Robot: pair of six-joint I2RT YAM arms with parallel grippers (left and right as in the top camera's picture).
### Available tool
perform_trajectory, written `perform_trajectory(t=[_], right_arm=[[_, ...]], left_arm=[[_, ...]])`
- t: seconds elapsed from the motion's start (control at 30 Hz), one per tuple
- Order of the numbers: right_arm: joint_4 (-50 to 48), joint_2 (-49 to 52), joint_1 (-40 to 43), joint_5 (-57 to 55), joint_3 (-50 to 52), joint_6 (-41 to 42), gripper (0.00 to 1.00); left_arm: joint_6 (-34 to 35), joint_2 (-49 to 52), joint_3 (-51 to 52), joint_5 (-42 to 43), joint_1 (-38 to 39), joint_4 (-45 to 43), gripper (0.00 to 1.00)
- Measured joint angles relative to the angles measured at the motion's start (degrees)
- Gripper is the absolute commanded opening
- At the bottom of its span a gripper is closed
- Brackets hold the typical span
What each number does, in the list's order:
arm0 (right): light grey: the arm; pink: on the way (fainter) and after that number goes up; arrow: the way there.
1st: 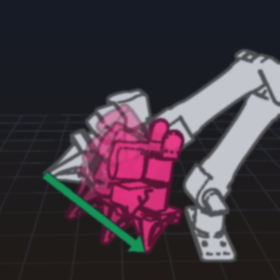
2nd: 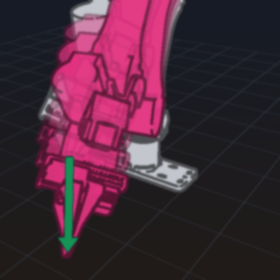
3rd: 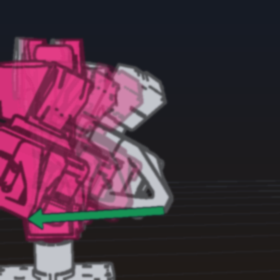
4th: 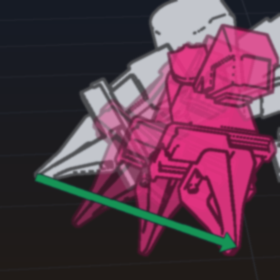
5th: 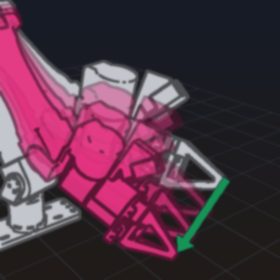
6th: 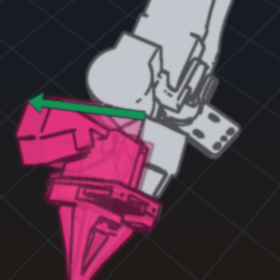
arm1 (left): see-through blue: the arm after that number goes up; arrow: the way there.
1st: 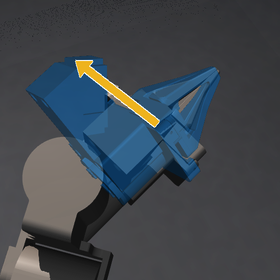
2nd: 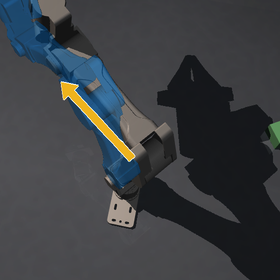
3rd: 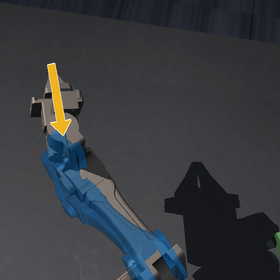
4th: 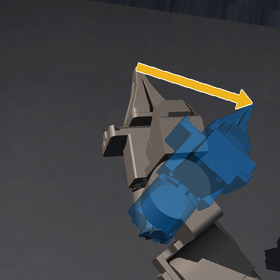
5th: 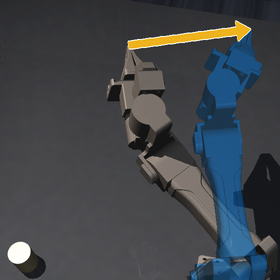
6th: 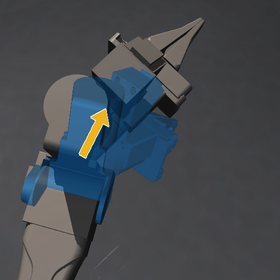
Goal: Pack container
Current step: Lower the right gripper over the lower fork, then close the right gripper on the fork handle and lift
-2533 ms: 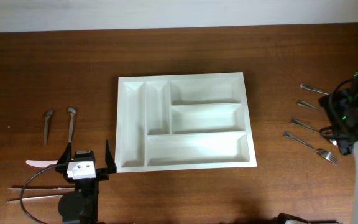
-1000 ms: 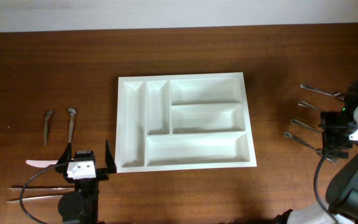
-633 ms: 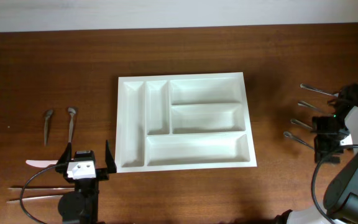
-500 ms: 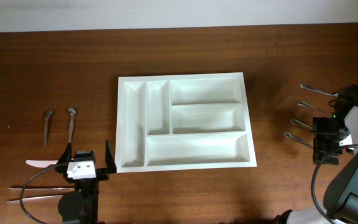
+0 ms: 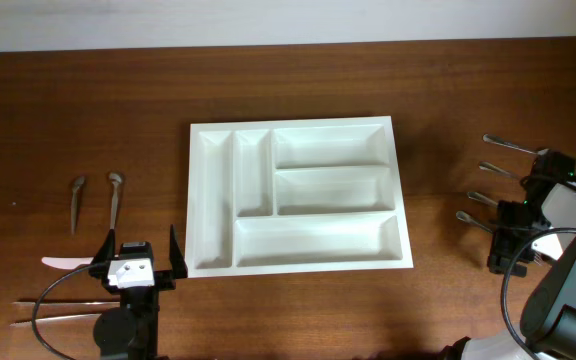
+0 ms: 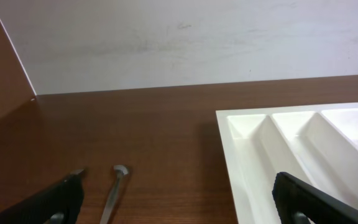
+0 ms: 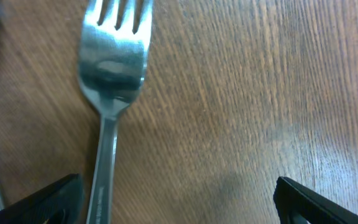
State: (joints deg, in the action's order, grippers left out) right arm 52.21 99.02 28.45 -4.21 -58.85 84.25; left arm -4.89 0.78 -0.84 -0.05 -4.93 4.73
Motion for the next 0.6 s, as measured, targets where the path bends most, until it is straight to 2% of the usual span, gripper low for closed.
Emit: perform_trajectory(t=[0.3,0.6], right_arm=[[-5.8,0.0,0.0,0.2,0.3,-1.4,0.99],[-5.8,0.0,0.0,0.2,0.3,-1.9,0.99]], left_arm=[[0.0,0.0,0.0,0.0,0.0,0.0,0.99],[0.0,0.0,0.0,0.0,0.0,0.0,0.99]])
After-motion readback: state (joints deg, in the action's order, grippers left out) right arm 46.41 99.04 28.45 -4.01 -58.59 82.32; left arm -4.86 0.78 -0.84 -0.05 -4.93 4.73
